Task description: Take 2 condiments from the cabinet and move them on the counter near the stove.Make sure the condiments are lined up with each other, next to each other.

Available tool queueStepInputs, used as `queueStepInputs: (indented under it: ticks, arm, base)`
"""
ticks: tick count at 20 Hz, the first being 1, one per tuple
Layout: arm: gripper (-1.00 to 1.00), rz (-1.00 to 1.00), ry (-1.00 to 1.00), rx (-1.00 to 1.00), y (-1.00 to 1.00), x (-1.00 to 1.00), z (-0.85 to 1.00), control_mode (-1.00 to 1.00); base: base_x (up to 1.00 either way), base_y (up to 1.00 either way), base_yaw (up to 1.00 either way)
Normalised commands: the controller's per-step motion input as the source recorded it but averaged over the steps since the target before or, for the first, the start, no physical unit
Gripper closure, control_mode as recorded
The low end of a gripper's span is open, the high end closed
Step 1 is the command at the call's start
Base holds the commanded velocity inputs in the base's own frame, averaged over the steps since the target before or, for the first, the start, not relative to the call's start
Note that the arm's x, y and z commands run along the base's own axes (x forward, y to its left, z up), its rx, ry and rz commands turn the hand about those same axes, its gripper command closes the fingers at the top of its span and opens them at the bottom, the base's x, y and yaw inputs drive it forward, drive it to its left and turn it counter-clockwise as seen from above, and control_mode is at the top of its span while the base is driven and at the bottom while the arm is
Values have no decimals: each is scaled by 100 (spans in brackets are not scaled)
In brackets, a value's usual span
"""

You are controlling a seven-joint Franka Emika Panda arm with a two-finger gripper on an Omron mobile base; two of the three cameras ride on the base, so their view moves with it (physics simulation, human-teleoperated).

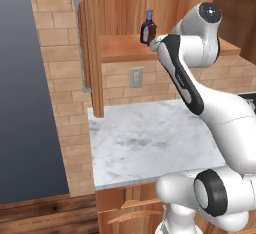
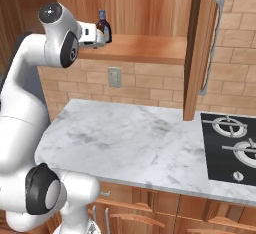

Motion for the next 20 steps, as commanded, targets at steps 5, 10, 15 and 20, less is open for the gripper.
queueStepInputs:
  ticks: [5, 10, 15, 20]
  arm:
    - [-100, 0, 0, 0, 0, 54, 1, -100]
    - [-100, 0, 0, 0, 0, 44, 0, -100]
    - [-100, 0, 0, 0, 6, 45, -2, -100]
    - [-100, 0, 0, 0, 8, 41, -10, -100]
  base:
    - [0, 0, 0]
    - [0, 0, 0]
    - [0, 0, 0]
    - [0, 0, 0]
